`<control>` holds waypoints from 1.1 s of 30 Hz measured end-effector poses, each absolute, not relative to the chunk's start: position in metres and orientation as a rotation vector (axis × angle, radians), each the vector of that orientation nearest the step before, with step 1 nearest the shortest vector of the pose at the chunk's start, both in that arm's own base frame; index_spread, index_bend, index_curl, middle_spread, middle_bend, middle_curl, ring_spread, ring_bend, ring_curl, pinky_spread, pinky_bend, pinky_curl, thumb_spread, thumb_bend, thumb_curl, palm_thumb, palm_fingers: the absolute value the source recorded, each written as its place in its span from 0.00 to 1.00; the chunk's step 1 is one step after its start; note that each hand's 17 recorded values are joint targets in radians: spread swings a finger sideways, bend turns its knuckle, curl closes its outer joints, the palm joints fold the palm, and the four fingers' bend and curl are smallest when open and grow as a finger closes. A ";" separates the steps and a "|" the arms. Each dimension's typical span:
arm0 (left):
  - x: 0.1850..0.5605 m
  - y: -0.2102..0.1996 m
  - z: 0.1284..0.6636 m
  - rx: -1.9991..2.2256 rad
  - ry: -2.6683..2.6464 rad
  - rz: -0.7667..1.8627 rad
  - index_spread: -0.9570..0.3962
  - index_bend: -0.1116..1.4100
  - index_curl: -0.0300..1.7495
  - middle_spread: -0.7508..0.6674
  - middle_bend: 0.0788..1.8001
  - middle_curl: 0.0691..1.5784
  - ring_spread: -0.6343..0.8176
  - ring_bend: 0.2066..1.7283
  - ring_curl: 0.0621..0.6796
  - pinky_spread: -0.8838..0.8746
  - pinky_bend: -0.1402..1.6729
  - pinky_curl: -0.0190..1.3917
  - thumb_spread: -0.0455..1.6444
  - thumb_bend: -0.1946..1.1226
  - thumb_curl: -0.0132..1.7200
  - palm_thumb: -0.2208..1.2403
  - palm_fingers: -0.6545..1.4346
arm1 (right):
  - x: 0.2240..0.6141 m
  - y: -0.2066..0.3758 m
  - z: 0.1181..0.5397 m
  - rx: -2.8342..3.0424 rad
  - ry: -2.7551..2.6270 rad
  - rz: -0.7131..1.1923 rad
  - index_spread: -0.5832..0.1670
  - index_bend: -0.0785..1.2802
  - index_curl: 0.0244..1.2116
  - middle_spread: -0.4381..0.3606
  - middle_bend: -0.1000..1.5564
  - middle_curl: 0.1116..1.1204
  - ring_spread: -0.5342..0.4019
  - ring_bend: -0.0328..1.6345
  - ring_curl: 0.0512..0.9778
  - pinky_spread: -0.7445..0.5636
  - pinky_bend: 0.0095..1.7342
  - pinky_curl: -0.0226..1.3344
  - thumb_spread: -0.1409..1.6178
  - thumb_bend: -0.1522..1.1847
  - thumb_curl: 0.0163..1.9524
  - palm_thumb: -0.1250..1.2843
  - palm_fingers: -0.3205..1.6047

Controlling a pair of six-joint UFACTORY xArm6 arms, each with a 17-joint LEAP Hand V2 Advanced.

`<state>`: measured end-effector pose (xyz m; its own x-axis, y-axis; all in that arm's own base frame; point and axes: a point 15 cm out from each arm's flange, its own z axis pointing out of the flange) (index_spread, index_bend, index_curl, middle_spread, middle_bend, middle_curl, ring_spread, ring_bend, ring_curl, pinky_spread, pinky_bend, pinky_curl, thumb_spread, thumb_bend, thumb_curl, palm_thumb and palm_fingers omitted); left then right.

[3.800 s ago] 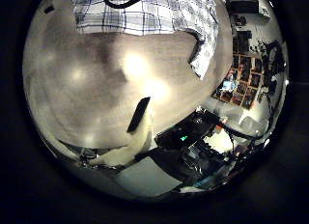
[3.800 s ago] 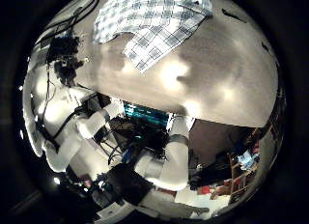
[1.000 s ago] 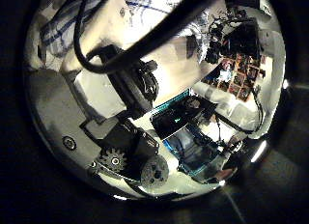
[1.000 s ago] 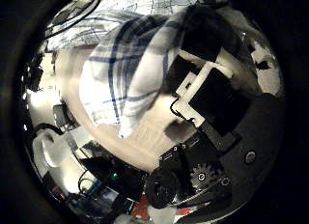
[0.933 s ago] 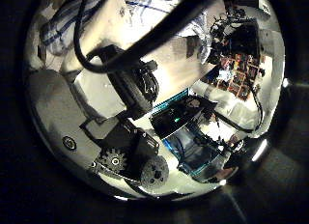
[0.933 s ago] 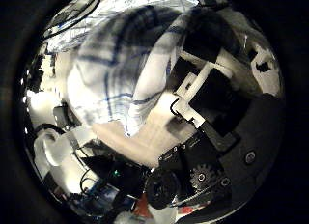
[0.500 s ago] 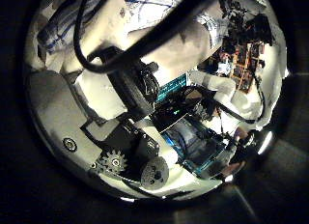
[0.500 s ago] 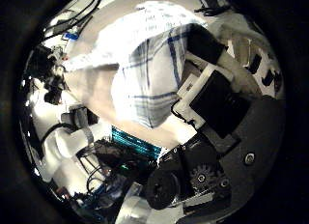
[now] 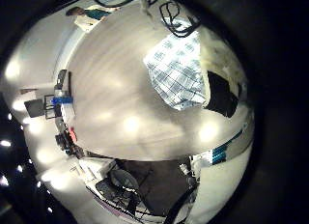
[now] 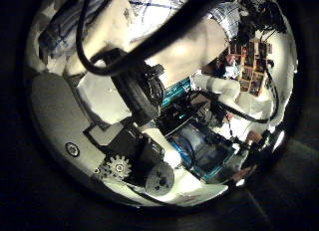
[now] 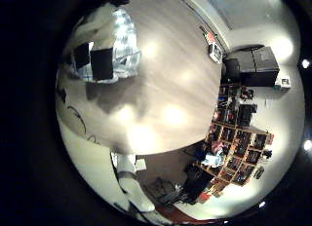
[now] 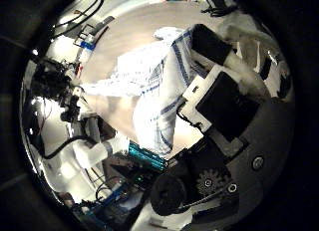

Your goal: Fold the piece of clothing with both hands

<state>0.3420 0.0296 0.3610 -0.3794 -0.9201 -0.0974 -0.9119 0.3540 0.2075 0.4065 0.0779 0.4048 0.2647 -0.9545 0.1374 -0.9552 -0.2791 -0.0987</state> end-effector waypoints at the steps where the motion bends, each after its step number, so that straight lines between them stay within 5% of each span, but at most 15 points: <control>1: 0.347 0.033 0.359 1.735 -2.548 -0.354 0.16 0.43 0.67 0.17 0.54 0.53 0.13 0.72 0.77 0.03 0.46 0.77 0.87 0.14 0.21 0.52 0.84 | 0.419 0.082 0.406 2.498 -1.887 0.269 0.45 0.91 0.70 0.36 0.86 0.75 0.34 0.87 0.75 0.47 0.77 0.64 0.70 0.11 0.35 0.80 0.72; 9: 0.390 0.064 0.329 1.800 -2.443 -0.360 0.16 0.43 0.67 0.17 0.54 0.54 0.14 0.72 0.77 0.03 0.47 0.76 0.86 0.14 0.21 0.52 0.84 | 0.504 0.112 0.391 2.501 -1.876 0.260 0.45 0.91 0.70 0.37 0.86 0.74 0.35 0.87 0.76 0.46 0.74 0.71 0.70 0.10 0.36 0.80 0.72; 25: 0.479 0.091 0.240 1.852 -2.242 -0.289 0.15 0.42 0.68 0.17 0.54 0.55 0.14 0.73 0.79 0.03 0.45 0.77 0.87 0.14 0.21 0.52 0.82 | 0.637 0.177 0.271 2.680 -1.857 0.445 0.45 0.90 0.70 0.37 0.86 0.71 0.35 0.86 0.77 0.45 0.70 0.79 0.70 0.09 0.36 0.75 0.73; 29: 0.491 0.101 0.228 1.893 -2.193 -0.263 0.15 0.41 0.68 0.17 0.54 0.55 0.14 0.73 0.80 0.03 0.43 0.78 0.87 0.14 0.21 0.52 0.80 | 0.656 0.183 0.260 2.711 -1.880 0.501 0.43 0.82 0.68 0.37 0.82 0.67 0.35 0.84 0.73 0.42 0.66 0.75 0.72 0.09 0.34 0.67 0.71; 33: 0.506 0.109 0.224 1.951 -2.156 -0.164 0.17 0.38 0.67 0.17 0.52 0.55 0.13 0.68 0.79 0.04 0.40 0.79 0.86 0.13 0.20 0.47 0.69 | 0.666 0.168 0.261 2.697 -1.926 0.534 0.36 0.52 0.62 0.34 0.70 0.60 0.33 0.82 0.68 0.31 0.67 0.69 0.77 0.09 0.30 0.60 0.52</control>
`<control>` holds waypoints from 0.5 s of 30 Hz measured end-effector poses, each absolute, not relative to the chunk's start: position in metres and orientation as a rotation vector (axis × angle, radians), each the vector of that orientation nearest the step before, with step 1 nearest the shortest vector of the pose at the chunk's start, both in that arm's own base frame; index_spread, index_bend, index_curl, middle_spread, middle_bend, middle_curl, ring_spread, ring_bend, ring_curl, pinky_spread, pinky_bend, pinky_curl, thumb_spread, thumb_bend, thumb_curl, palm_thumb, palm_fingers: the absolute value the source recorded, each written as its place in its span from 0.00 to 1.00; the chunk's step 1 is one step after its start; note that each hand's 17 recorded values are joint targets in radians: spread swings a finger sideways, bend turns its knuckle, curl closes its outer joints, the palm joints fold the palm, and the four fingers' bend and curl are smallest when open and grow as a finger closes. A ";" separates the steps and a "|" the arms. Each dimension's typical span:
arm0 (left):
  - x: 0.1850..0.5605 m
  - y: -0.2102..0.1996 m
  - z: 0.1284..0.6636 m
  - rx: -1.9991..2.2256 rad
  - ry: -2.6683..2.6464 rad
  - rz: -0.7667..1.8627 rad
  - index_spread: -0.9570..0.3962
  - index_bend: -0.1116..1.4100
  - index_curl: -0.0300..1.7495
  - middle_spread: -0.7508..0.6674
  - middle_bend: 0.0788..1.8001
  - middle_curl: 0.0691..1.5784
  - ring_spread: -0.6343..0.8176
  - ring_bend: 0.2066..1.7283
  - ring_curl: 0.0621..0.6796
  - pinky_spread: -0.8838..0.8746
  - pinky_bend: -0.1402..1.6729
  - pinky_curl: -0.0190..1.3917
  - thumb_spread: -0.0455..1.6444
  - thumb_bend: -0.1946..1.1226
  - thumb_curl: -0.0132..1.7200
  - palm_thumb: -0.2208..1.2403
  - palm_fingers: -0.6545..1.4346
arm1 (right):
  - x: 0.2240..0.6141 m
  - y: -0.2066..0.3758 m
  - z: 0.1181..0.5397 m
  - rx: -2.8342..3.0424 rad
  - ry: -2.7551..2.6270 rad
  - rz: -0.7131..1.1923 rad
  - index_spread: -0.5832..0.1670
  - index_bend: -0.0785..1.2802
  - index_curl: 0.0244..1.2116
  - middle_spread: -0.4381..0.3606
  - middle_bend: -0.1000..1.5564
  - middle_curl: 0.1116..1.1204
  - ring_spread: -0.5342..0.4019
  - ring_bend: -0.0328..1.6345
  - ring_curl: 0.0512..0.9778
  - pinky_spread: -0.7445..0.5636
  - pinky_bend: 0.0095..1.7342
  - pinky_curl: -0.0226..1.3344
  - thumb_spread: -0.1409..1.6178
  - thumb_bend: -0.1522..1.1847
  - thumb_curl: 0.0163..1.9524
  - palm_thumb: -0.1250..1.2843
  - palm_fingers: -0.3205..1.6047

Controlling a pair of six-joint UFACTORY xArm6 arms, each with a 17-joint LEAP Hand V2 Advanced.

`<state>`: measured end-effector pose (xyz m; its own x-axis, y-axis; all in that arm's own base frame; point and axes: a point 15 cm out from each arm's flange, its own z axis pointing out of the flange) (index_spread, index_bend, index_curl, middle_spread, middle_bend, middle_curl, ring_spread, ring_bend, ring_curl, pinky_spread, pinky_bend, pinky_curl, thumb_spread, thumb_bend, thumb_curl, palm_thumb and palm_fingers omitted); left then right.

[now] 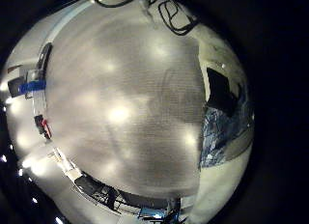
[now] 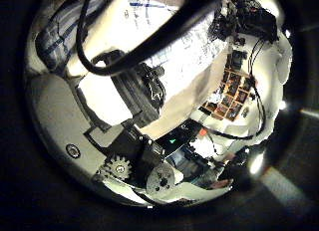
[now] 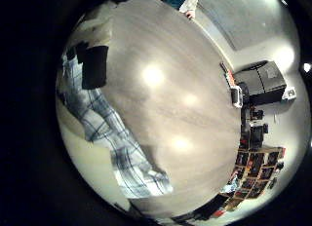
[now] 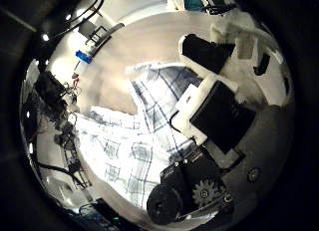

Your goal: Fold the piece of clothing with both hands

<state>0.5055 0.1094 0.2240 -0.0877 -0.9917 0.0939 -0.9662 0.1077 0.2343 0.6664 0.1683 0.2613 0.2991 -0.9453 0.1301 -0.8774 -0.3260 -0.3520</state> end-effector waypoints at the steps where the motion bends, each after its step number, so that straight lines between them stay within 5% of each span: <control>1: 0.509 0.112 0.225 1.970 -2.141 -0.127 0.18 0.35 0.66 0.18 0.51 0.55 0.13 0.68 0.79 0.04 0.39 0.79 0.86 0.12 0.20 0.45 0.66 | 0.667 0.165 0.266 -2.343 1.681 -0.471 0.33 0.44 0.58 0.33 0.64 0.57 0.31 0.80 0.66 0.28 0.68 0.67 0.78 0.09 0.29 0.59 0.42; 7: 0.520 0.119 0.264 2.058 -2.139 0.029 0.32 0.26 0.61 0.32 0.27 0.47 0.23 0.58 0.71 0.12 0.34 0.80 0.81 0.12 0.17 0.35 0.37 | 0.668 0.135 0.331 -2.248 1.690 -0.551 0.21 0.36 0.47 0.36 0.49 0.47 0.35 0.70 0.55 0.43 0.58 0.62 0.81 0.10 0.26 0.55 0.25; 15: 0.508 0.111 0.363 2.145 -2.231 0.178 0.51 0.22 0.52 0.52 0.15 0.35 0.40 0.47 0.56 0.34 0.22 0.74 0.77 0.13 0.17 0.30 0.35 | 0.621 0.086 0.444 -2.158 1.739 -0.624 0.18 0.35 0.42 0.38 0.43 0.39 0.42 0.62 0.44 0.68 0.49 0.55 0.81 0.10 0.22 0.50 0.26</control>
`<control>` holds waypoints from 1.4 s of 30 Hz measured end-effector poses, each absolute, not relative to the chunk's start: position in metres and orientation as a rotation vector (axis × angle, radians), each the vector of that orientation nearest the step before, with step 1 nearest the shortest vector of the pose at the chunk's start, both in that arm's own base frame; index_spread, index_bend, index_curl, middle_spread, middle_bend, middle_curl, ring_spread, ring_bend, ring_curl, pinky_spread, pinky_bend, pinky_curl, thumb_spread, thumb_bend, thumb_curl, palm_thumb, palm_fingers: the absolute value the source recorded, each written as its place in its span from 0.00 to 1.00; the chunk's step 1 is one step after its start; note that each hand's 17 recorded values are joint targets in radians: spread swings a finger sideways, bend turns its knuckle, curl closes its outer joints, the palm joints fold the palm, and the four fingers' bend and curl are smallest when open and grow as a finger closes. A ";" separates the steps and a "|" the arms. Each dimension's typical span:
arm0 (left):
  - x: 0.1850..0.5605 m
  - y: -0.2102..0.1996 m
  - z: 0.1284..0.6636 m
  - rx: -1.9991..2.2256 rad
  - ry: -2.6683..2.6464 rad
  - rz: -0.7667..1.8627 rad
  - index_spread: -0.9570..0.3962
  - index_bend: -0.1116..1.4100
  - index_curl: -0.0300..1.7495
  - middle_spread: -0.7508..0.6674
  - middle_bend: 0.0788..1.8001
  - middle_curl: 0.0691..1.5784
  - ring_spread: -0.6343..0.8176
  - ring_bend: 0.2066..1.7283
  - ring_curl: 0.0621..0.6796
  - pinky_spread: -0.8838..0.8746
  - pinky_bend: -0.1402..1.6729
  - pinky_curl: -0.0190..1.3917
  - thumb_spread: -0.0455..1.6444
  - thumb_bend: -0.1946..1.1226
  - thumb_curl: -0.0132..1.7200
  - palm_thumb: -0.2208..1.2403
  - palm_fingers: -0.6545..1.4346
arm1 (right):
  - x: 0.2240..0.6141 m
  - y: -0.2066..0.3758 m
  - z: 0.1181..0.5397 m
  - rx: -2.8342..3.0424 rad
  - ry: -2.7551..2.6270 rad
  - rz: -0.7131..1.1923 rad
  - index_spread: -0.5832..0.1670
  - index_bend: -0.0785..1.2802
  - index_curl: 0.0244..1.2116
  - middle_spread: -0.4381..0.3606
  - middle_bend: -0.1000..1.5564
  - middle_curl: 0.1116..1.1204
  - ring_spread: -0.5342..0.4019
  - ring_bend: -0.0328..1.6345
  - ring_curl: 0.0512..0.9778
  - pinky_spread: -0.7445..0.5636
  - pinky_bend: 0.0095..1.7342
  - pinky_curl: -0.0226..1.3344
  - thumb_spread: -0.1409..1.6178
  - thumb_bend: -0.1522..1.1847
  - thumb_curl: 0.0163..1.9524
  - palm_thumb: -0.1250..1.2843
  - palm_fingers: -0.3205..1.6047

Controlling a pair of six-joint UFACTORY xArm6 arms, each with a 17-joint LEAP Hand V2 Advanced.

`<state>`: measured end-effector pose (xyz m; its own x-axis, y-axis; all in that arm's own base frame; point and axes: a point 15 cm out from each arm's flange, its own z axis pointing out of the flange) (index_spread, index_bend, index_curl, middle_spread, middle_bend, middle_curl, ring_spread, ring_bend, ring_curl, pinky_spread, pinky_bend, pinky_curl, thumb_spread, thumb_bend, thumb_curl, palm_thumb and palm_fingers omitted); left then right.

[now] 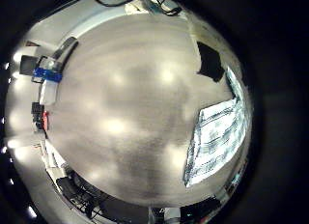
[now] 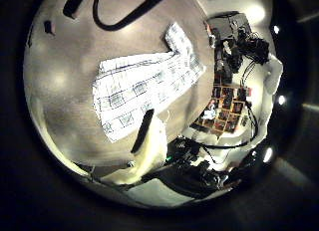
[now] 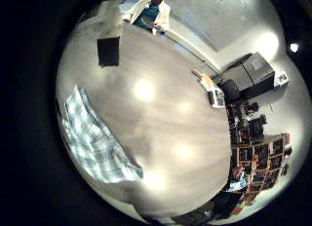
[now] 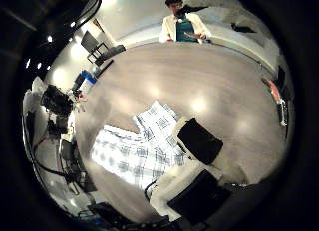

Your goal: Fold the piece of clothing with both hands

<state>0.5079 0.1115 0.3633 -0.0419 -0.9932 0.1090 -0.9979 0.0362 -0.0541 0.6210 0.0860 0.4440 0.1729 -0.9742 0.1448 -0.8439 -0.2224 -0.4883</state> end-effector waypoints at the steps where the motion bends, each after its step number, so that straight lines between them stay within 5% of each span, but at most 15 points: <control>1: 0.501 0.105 0.373 2.139 -2.240 0.179 0.53 0.21 0.51 0.54 0.14 0.35 0.42 0.46 0.55 0.37 0.21 0.73 0.77 0.13 0.17 0.30 0.35 | 0.610 0.079 0.453 -2.161 1.758 -0.617 0.18 0.35 0.41 0.39 0.43 0.39 0.42 0.62 0.44 0.69 0.48 0.55 0.81 0.10 0.22 0.50 0.26; 9: 0.438 0.034 0.407 2.051 -2.234 0.100 0.62 0.18 0.42 0.61 0.09 0.29 0.50 0.40 0.47 0.54 0.19 0.65 0.75 0.13 0.16 0.27 0.36 | 0.530 0.048 0.470 -2.307 1.867 -0.473 0.19 0.31 0.37 0.41 0.39 0.34 0.45 0.56 0.37 0.84 0.40 0.48 0.81 0.09 0.19 0.43 0.27; 18: 0.410 -0.013 0.371 1.976 -2.261 0.010 0.65 0.19 0.35 0.63 0.07 0.26 0.54 0.36 0.41 0.63 0.18 0.55 0.74 0.13 0.16 0.26 0.38 | 0.524 0.019 0.458 -2.359 1.887 -0.439 0.19 0.26 0.34 0.41 0.36 0.31 0.46 0.53 0.32 0.89 0.36 0.43 0.81 0.09 0.17 0.36 0.29; 42: 0.422 -0.010 0.219 1.981 -2.244 -0.036 0.67 0.19 0.27 0.65 0.06 0.20 0.61 0.29 0.31 0.70 0.19 0.40 0.76 0.14 0.16 0.27 0.39 | 0.554 -0.041 0.264 -2.721 1.863 -0.014 0.28 0.18 0.25 0.42 0.30 0.26 0.43 0.46 0.24 0.82 0.33 0.35 0.69 0.09 0.14 0.25 0.26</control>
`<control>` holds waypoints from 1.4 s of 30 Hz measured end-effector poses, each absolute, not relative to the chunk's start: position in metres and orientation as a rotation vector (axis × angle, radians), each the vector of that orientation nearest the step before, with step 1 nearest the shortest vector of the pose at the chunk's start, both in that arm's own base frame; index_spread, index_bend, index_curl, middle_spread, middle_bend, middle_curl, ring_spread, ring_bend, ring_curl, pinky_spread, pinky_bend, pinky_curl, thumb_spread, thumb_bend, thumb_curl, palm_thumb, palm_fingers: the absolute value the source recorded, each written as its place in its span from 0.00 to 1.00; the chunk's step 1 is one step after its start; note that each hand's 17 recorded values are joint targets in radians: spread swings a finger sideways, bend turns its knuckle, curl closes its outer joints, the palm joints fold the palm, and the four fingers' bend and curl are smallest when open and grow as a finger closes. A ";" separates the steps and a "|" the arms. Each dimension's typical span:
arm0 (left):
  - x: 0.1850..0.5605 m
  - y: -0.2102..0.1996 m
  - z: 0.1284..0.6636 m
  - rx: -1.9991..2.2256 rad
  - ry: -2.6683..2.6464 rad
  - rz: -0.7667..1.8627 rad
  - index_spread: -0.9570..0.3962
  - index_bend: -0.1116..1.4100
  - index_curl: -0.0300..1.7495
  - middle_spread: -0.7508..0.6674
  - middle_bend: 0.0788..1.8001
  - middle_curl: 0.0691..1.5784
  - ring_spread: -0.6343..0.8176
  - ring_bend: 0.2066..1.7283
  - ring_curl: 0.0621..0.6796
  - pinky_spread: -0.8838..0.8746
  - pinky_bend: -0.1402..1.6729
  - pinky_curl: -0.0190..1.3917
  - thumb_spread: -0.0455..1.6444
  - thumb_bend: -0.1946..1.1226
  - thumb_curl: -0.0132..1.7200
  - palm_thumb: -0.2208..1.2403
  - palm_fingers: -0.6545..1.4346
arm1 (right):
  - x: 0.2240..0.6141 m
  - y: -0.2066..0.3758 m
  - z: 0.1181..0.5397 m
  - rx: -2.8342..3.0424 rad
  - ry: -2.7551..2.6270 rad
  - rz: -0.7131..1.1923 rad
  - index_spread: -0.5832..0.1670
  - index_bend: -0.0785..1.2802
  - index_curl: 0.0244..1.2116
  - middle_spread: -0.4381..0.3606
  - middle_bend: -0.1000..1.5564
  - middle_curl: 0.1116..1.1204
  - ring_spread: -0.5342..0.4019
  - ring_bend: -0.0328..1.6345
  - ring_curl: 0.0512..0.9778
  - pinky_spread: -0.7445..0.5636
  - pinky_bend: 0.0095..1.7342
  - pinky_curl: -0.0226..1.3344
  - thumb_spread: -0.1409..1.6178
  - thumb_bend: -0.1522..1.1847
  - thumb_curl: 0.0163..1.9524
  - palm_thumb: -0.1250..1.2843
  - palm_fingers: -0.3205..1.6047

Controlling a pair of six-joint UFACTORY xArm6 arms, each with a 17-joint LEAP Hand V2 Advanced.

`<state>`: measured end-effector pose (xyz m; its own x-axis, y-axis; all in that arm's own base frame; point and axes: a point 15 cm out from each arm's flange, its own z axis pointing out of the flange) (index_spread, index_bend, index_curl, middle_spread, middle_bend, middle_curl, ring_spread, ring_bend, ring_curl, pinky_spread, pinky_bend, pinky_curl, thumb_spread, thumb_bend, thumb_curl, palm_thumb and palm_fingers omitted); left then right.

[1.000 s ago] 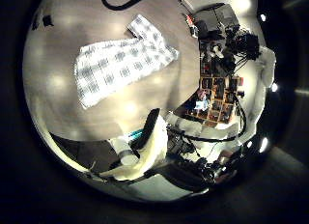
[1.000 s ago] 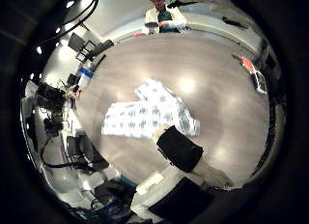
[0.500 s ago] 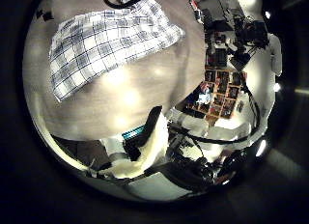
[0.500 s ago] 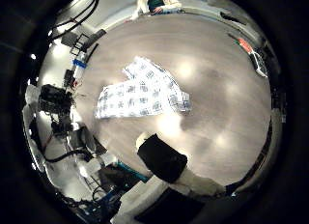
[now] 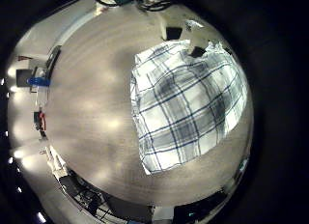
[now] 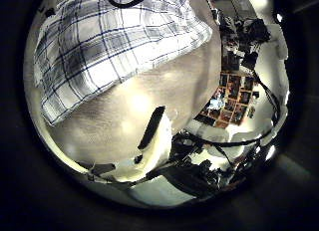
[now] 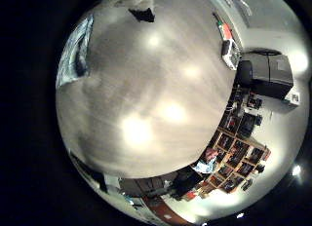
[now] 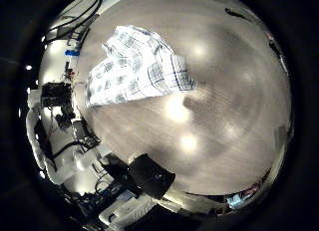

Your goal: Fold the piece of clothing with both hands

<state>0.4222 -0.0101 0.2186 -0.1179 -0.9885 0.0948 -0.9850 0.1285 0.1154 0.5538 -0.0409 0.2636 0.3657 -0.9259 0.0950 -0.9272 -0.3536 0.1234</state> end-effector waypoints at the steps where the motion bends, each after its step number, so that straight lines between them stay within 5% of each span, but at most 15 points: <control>1: 0.423 -0.009 0.216 1.982 -2.244 -0.038 0.67 0.19 0.27 0.65 0.06 0.20 0.62 0.29 0.31 0.70 0.19 0.39 0.77 0.14 0.16 0.27 0.39 | 0.558 -0.039 0.256 2.469 -1.668 0.000 0.28 0.17 0.25 0.42 0.30 0.26 0.43 0.46 0.24 0.83 0.33 0.35 0.68 0.10 0.14 0.26 0.25; 17: 0.419 0.009 0.206 1.986 -2.214 -0.037 0.68 0.19 0.25 0.65 0.06 0.18 0.62 0.29 0.29 0.70 0.21 0.35 0.77 0.14 0.15 0.27 0.40 | 0.565 0.011 0.194 2.501 -1.508 -0.087 0.35 0.17 0.22 0.44 0.29 0.25 0.43 0.50 0.23 0.80 0.36 0.31 0.63 0.10 0.15 0.29 0.32; 21: 0.417 0.012 0.205 1.983 -2.210 -0.038 0.68 0.19 0.25 0.65 0.06 0.18 0.62 0.29 0.29 0.70 0.21 0.35 0.77 0.14 0.15 0.27 0.40 | 0.564 0.025 0.185 2.506 -1.472 -0.097 0.36 0.17 0.21 0.37 0.32 0.27 0.31 0.58 0.25 0.68 0.39 0.30 0.64 0.11 0.16 0.37 0.45; 22: 0.416 0.012 0.205 1.985 -2.208 -0.037 0.68 0.19 0.25 0.65 0.06 0.18 0.62 0.29 0.29 0.70 0.21 0.34 0.77 0.14 0.15 0.27 0.40 | 0.563 0.025 0.185 2.506 -1.470 -0.098 0.34 0.18 0.21 0.32 0.35 0.28 0.26 0.62 0.27 0.57 0.44 0.31 0.64 0.12 0.17 0.40 0.57; 26: 0.414 0.015 0.205 1.986 -2.206 -0.036 0.68 0.19 0.25 0.65 0.06 0.18 0.62 0.29 0.29 0.70 0.21 0.34 0.77 0.14 0.15 0.27 0.40 | 0.563 0.031 0.182 2.508 -1.443 -0.094 0.26 0.22 0.23 0.24 0.41 0.33 0.23 0.65 0.31 0.34 0.52 0.33 0.64 0.12 0.18 0.47 0.75; 29: 0.412 0.016 0.207 1.991 -2.201 -0.032 0.68 0.19 0.24 0.65 0.06 0.18 0.62 0.28 0.28 0.70 0.21 0.33 0.77 0.14 0.15 0.27 0.40 | 0.563 0.028 0.182 2.494 -1.403 -0.064 0.21 0.40 0.33 0.25 0.54 0.41 0.27 0.67 0.36 0.23 0.49 0.33 0.63 0.11 0.20 0.54 0.90; 32: 0.410 0.020 0.207 1.995 -2.197 -0.029 0.67 0.19 0.24 0.65 0.06 0.17 0.62 0.28 0.28 0.70 0.21 0.33 0.77 0.14 0.15 0.27 0.40 | 0.563 0.027 0.183 2.481 -1.359 -0.033 0.26 0.59 0.42 0.30 0.62 0.46 0.32 0.70 0.40 0.26 0.54 0.36 0.62 0.13 0.22 0.62 0.94; 37: 0.409 0.018 0.208 1.991 -2.196 -0.024 0.67 0.19 0.24 0.64 0.06 0.17 0.62 0.28 0.28 0.70 0.21 0.32 0.77 0.14 0.15 0.27 0.41 | 0.562 0.023 0.185 2.463 -1.376 -0.031 0.36 0.79 0.53 0.36 0.75 0.54 0.35 0.79 0.48 0.33 0.66 0.43 0.60 0.18 0.28 0.77 0.88; 42: 0.408 0.015 0.206 1.983 -2.197 -0.027 0.67 0.20 0.25 0.64 0.06 0.17 0.62 0.28 0.27 0.70 0.21 0.31 0.77 0.14 0.15 0.27 0.41 | 0.546 0.000 0.191 2.394 -1.416 -0.096 0.42 0.88 0.57 0.39 0.82 0.58 0.37 0.85 0.55 0.37 0.73 0.49 0.60 0.17 0.31 0.79 0.82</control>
